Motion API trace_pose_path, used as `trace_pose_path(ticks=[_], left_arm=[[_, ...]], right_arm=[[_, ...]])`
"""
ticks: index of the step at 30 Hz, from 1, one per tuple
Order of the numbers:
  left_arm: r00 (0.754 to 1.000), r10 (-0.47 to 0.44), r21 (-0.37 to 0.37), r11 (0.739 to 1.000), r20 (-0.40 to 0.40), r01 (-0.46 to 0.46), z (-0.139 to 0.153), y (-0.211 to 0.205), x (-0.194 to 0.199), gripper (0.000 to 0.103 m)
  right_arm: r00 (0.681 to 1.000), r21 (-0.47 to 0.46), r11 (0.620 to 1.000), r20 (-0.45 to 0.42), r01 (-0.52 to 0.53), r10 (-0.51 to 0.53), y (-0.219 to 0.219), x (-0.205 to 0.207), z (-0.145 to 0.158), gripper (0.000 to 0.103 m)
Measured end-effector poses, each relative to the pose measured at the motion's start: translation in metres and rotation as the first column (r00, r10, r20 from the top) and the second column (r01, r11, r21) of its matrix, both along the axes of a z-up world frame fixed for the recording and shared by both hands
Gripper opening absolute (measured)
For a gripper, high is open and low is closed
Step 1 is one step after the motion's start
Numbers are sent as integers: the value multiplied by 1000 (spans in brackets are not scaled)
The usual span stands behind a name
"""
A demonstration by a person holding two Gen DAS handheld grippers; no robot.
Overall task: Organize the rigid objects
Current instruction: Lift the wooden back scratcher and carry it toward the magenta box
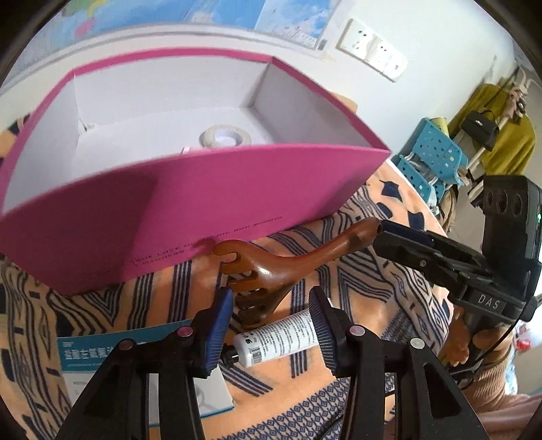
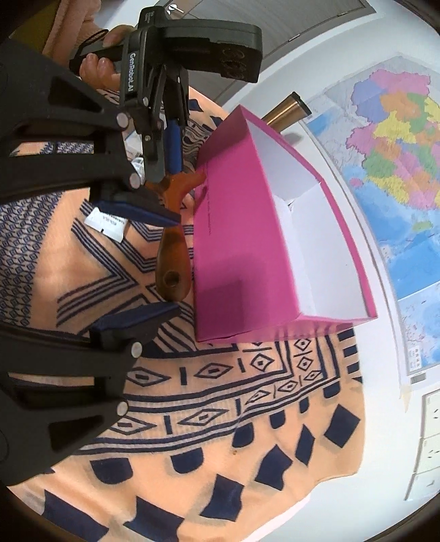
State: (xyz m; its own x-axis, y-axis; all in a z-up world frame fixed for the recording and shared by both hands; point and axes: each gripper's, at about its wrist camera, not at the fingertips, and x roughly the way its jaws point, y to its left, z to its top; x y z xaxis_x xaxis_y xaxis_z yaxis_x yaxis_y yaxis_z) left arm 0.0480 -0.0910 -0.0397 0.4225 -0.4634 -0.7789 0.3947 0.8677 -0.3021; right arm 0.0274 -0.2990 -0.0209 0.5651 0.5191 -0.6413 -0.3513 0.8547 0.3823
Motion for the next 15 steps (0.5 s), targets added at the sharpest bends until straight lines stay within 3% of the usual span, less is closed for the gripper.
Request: trace_pose_path(ticks=[15], left_arm=[[994, -6, -14, 1000, 108, 7, 41, 10, -19, 46]], right_arm=[[995, 5, 1000, 104, -9, 8, -1, -16, 38, 49]])
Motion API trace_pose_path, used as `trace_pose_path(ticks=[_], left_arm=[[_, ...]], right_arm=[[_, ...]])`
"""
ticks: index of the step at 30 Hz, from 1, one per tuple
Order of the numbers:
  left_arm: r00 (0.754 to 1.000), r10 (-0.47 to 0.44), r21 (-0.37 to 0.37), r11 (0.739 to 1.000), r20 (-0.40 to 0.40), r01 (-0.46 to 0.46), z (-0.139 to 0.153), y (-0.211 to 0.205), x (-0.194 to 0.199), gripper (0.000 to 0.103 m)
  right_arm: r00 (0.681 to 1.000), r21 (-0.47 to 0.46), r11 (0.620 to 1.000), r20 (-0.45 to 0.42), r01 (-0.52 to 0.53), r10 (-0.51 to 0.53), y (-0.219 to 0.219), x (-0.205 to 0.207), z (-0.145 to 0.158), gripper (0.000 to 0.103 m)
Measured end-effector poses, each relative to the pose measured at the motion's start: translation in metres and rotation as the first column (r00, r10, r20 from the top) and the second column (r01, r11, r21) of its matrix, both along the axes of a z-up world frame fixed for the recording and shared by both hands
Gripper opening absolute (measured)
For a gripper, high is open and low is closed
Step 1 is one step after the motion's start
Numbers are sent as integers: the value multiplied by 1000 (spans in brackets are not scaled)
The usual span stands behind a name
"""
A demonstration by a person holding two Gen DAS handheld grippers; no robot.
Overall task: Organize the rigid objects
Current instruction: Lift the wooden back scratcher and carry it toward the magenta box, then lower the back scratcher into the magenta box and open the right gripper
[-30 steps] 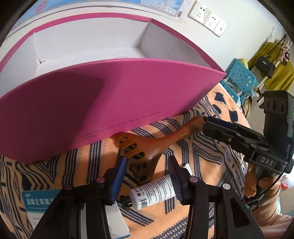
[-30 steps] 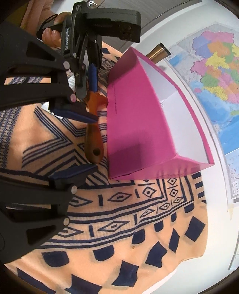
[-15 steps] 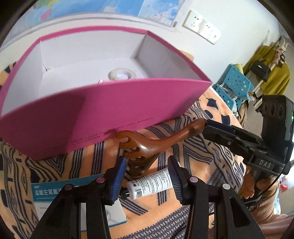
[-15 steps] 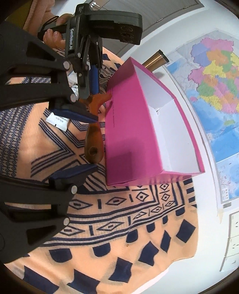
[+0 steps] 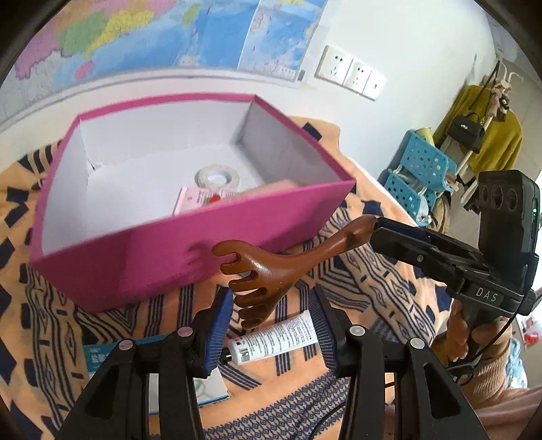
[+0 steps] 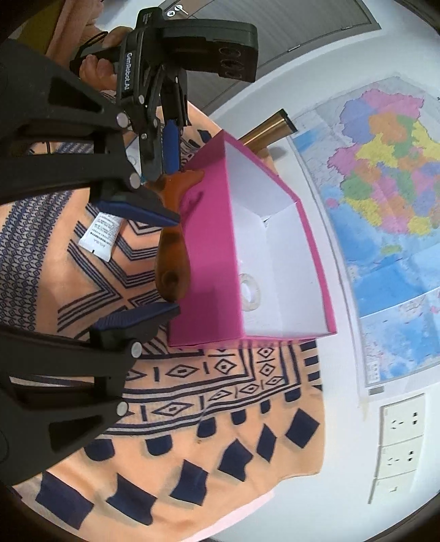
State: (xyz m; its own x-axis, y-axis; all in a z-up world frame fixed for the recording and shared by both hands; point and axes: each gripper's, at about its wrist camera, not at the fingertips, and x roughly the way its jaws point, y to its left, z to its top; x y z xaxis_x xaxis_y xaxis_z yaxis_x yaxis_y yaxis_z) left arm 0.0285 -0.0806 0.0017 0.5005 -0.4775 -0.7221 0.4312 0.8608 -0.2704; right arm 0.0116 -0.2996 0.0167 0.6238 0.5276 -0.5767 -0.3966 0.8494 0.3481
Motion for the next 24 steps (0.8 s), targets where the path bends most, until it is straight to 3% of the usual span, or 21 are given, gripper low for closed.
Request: trace_pose_path(ticks=[15, 24], left_arm=[[992, 30, 25, 999, 126, -33, 46, -2, 17, 46], [996, 55, -3, 998, 68, -55, 41, 0, 64, 46]], right_arm=[[996, -3, 1000, 88, -17, 17, 6, 20, 34, 49], [998, 11, 1000, 58, -14, 14, 5, 60, 35, 49]])
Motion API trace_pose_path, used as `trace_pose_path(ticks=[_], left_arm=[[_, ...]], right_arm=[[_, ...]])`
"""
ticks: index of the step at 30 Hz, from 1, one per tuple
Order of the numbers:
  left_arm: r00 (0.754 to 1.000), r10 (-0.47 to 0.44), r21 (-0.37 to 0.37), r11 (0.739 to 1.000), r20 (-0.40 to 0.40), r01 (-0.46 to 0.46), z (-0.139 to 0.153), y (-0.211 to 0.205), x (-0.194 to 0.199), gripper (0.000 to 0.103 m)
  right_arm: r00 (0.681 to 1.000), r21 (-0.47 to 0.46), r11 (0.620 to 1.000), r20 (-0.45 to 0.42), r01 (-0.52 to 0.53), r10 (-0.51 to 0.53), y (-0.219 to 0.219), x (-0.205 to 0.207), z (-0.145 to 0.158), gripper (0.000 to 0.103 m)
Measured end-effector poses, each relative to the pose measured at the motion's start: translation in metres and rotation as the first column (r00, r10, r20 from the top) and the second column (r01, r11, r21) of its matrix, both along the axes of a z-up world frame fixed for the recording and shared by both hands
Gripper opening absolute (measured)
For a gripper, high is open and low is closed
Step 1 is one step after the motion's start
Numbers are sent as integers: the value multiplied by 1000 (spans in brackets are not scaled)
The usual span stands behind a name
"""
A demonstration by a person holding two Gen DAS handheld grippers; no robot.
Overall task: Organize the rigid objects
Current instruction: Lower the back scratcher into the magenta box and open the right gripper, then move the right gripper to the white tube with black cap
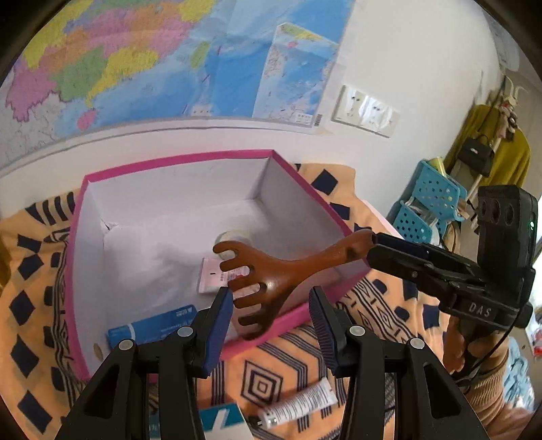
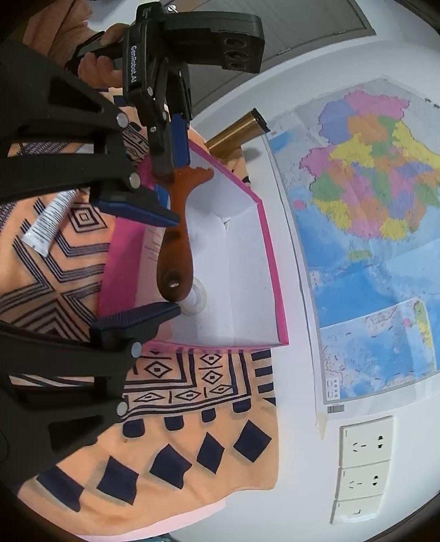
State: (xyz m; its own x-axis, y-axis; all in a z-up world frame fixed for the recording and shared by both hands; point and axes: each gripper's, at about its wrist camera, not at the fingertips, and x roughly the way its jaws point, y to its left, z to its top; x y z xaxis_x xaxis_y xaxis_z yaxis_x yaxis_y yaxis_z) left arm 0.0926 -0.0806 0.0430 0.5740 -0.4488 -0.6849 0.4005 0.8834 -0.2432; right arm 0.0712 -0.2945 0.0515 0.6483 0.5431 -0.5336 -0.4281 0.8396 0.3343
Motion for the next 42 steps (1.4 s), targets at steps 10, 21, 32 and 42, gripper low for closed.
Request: trace_pose_path(ticks=[10, 21, 32, 42], left_arm=[[997, -56, 4, 998, -49, 56, -18, -22, 20, 42], [997, -30, -2, 1000, 76, 30, -13, 16, -18, 47], [995, -46, 15, 999, 85, 45, -31, 34, -64, 53], [997, -64, 25, 998, -43, 65, -76, 28, -81, 53]], right_arm=[[999, -68, 997, -49, -25, 22, 21, 29, -18, 44], [999, -45, 999, -46, 22, -24, 4, 14, -23, 44], [994, 12, 997, -77, -76, 76, 7, -36, -38, 45], [968, 29, 995, -232, -93, 98, 16, -53, -91, 45]])
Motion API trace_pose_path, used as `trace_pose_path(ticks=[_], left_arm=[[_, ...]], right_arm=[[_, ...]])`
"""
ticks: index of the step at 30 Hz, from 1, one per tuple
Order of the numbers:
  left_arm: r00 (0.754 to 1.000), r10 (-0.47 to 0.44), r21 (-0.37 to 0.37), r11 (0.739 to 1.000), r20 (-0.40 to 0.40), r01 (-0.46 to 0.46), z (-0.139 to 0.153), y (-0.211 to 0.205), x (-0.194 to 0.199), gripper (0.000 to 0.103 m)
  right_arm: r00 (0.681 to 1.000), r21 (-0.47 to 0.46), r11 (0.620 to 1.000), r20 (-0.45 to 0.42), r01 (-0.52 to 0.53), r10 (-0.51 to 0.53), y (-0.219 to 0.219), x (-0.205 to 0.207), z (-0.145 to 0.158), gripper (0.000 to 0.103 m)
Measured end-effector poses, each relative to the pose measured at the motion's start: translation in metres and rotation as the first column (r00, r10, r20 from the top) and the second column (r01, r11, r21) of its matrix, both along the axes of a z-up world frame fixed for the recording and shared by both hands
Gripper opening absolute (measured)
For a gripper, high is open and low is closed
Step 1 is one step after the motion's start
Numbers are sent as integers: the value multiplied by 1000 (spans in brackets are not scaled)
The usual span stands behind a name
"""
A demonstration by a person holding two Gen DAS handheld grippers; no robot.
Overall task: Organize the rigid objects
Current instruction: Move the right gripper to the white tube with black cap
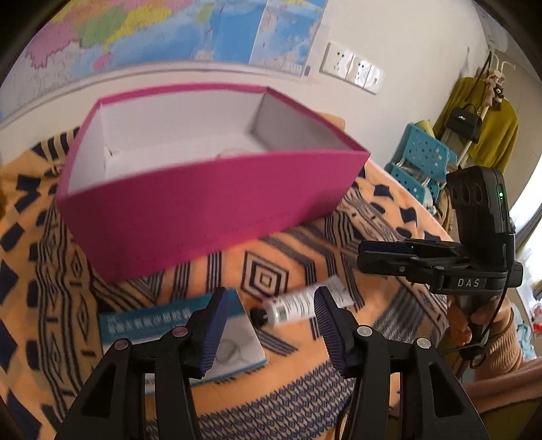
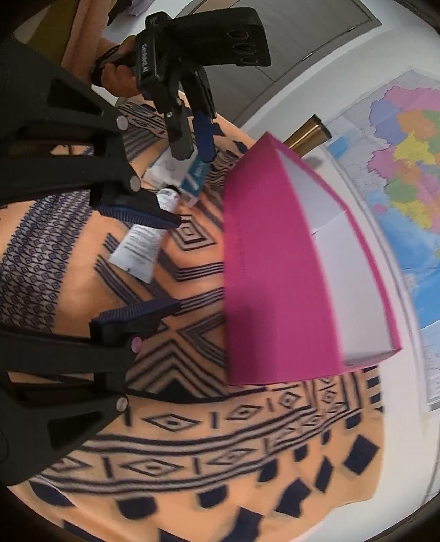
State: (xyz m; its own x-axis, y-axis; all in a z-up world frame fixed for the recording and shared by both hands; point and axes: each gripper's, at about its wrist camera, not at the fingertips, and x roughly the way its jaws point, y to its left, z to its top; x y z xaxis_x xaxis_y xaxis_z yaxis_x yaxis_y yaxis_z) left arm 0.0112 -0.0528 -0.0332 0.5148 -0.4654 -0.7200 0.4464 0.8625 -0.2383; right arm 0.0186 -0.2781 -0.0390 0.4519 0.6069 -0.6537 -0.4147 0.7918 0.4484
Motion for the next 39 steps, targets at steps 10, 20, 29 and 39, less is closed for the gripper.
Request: trace_pose_path(ticks=[10, 20, 29, 39], left_arm=[[1000, -2, 23, 1000, -12, 3, -8, -7, -6, 53], [1000, -2, 30, 1000, -14, 3, -9, -8, -7, 53], [1000, -15, 37, 999, -22, 16, -12, -10, -10, 51], [999, -22, 41, 999, -35, 24, -15, -15, -6, 49]], right_arm=[[999, 10, 1000, -42, 7, -7, 2, -8, -15, 45], [998, 2, 1000, -59, 6, -6, 6, -12, -20, 45], [998, -8, 1000, -68, 1, -1, 11, -15, -25, 45], [998, -10, 1000, -61, -2, 1, 14, -15, -26, 45]])
